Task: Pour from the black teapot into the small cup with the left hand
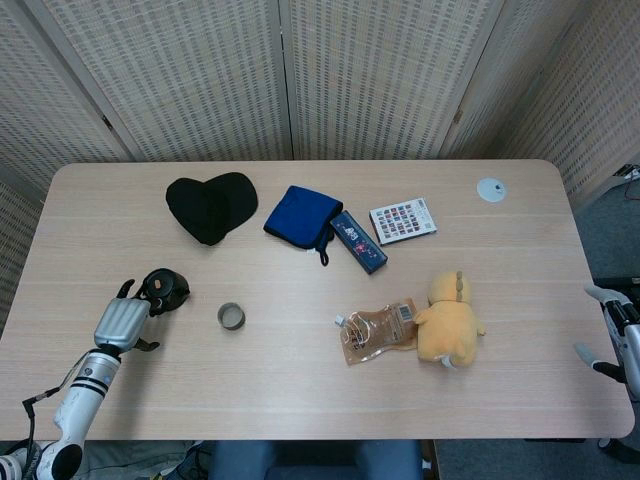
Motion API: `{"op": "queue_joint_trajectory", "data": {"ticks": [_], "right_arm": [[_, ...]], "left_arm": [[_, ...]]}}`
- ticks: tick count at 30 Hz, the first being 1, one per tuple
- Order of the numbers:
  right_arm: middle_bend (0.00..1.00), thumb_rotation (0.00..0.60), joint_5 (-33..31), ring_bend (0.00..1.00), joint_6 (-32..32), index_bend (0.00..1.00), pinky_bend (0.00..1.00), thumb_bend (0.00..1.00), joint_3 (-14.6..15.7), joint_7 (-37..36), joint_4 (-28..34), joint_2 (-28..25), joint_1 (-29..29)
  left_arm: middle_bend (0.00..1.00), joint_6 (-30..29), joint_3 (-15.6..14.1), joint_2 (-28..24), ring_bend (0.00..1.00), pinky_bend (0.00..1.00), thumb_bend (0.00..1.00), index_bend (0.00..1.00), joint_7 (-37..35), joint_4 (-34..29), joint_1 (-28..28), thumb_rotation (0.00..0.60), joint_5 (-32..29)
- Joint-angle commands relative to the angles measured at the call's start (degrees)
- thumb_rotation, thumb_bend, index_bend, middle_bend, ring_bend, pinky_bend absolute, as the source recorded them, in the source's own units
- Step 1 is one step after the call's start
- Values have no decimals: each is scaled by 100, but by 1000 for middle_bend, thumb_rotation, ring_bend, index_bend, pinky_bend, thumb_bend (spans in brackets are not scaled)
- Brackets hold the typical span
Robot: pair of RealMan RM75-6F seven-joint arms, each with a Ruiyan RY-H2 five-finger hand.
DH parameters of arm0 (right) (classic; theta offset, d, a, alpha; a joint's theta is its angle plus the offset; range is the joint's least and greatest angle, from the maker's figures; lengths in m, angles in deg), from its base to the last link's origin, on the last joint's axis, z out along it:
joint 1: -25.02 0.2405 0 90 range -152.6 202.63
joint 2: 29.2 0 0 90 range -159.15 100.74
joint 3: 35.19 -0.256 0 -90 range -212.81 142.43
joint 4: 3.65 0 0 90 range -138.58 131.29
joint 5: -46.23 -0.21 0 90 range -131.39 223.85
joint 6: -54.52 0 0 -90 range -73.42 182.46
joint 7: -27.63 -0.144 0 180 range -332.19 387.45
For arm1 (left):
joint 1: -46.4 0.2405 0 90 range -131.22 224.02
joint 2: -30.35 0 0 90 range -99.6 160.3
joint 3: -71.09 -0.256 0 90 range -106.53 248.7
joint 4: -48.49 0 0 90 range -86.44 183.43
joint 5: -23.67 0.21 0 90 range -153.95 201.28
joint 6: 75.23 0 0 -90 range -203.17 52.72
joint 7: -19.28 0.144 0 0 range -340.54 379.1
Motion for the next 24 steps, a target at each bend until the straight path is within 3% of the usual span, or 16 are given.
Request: {"op": "queue_joint_trajectory", "data": {"ticks": [1, 15, 24], "right_arm": [[285, 600, -3, 229, -2, 237, 266, 109, 1, 3, -1, 3, -1], [285, 600, -30, 229, -7, 237, 266, 109, -1, -2, -22, 21, -12], [286, 600, -44, 229, -23, 237, 266, 110, -10, 7, -22, 24, -4]], "left_arm": [[445, 11, -8, 14, 409, 0, 58, 476, -5, 12, 3, 600, 3], [526, 81, -40, 84, 468, 0, 57, 545, 34, 91, 3, 600, -24], [651, 96, -33, 129, 590, 0, 58, 635, 85, 143, -1, 600, -72]]}}
